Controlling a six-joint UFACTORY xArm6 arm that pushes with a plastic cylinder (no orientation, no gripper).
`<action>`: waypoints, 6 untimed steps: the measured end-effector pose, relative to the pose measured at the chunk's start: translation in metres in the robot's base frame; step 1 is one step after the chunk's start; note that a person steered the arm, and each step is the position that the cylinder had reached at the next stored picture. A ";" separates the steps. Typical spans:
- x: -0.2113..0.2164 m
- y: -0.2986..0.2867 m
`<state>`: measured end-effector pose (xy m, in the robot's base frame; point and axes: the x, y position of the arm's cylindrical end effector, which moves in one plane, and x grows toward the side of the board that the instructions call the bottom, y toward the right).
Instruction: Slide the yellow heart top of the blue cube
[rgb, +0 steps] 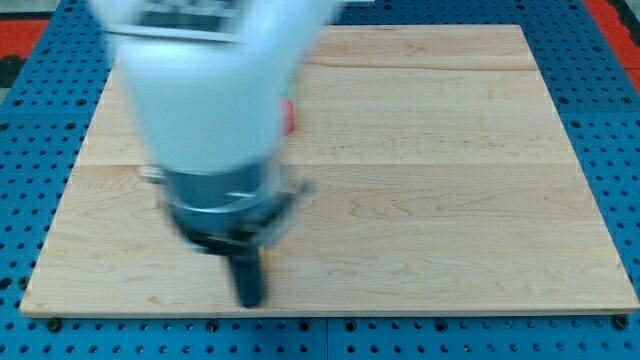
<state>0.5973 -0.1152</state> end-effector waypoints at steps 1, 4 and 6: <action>-0.047 -0.081; -0.152 -0.013; -0.159 -0.012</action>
